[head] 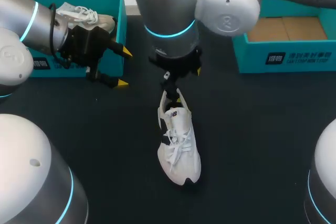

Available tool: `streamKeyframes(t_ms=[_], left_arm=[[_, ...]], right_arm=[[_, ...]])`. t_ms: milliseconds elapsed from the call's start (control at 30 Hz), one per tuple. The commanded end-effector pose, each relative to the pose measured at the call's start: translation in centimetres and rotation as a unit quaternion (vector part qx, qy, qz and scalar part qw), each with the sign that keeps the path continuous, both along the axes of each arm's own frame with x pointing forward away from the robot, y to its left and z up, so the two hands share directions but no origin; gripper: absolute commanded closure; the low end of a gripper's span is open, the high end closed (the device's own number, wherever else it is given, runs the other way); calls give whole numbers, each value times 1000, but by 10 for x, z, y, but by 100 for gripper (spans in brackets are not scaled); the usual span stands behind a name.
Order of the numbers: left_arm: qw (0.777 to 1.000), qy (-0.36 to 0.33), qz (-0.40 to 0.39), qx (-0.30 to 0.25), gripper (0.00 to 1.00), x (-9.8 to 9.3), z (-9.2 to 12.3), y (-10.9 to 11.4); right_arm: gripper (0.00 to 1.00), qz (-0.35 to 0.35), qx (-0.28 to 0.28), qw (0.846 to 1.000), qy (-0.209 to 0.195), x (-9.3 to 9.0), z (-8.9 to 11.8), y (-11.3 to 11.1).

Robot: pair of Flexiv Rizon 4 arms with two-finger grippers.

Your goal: Take the shoe out of the shoebox, open the shoe tongue, remove and reinsert the insole, then place the shoe into the shoebox

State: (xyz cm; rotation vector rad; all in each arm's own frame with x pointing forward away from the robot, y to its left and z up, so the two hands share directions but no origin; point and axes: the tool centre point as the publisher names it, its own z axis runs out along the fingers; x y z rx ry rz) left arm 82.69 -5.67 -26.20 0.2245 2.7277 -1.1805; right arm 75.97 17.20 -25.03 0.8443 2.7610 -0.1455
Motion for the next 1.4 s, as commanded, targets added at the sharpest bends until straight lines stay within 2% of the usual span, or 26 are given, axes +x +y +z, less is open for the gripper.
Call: streamKeyframes(t_ms=[33,67,167,300,533,667,1167,1233,1300,1333,1400], left_arm=[[1000,0,0,1,0,0,0,0],[1000,0,0,1,0,0,0,0],[1000,0,0,1,0,0,0,0],[1000,0,0,1,0,0,0,0],[1000,0,0,1,0,0,0,0],[1000,0,0,1,0,0,0,0],[1000,0,0,1,0,0,0,0],[1000,0,0,1,0,0,0,0],[1000,0,0,1,0,0,0,0],[1000,0,0,1,0,0,0,0],[1000,0,0,1,0,0,0,0]], right_arm=[[0,47,-37,998,-17,-2,0,9],[0,47,-37,998,-17,-2,0,9],[0,104,-56,993,-6,13,-9,11],[0,135,-34,990,-18,31,-19,10],[0,185,-16,982,-9,57,-35,15],[0,221,1,975,-9,73,-57,18],[0,279,15,960,31,93,-113,26],[5,289,15,957,35,93,-116,29],[20,292,14,955,40,94,-119,32],[24,295,10,954,44,94,-120,33],[26,298,8,954,46,94,-121,36]])
